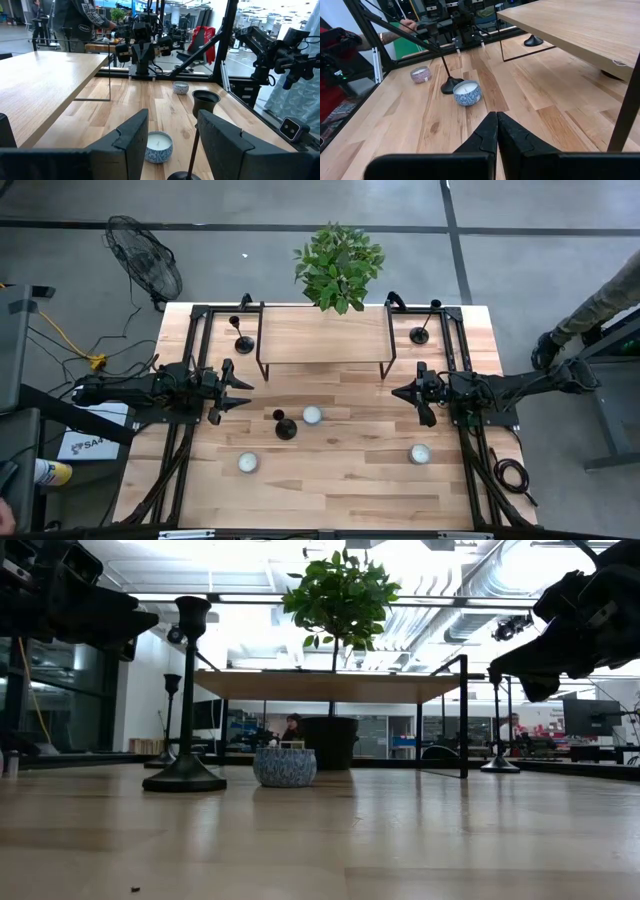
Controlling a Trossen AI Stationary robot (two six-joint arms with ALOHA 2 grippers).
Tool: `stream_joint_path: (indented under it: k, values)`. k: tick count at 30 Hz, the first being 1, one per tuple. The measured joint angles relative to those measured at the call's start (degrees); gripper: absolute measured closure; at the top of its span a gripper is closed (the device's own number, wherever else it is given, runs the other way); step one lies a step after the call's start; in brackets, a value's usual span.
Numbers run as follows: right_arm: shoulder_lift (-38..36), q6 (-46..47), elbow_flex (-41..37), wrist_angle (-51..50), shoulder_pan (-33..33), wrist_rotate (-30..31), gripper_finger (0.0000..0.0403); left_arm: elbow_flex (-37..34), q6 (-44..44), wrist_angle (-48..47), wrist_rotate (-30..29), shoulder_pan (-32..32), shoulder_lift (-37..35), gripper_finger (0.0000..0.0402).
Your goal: Pick & Place candle stick holders
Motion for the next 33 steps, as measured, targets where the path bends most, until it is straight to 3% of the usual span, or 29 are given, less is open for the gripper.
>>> stream_joint_path:
  k: [25,29,33]
  values:
    - [0.00,-0.02,0.02,0.00,0.02,0.00,0.0400,0.00,-0.01,0.00,0.00,0.00,0.02,0.0231]
    - [0.00,-8.85,0.01,0.03,-0.23,0.46,0.0400,0.00,0.01,-0.01,0.00,0.01,0.00,0.0231]
    - [-0.02,-13.36,0.02,0.57,-0.53,5.29,0.0400,0.00,0.01,-0.02,0.00,0.02,0.02,0.0231]
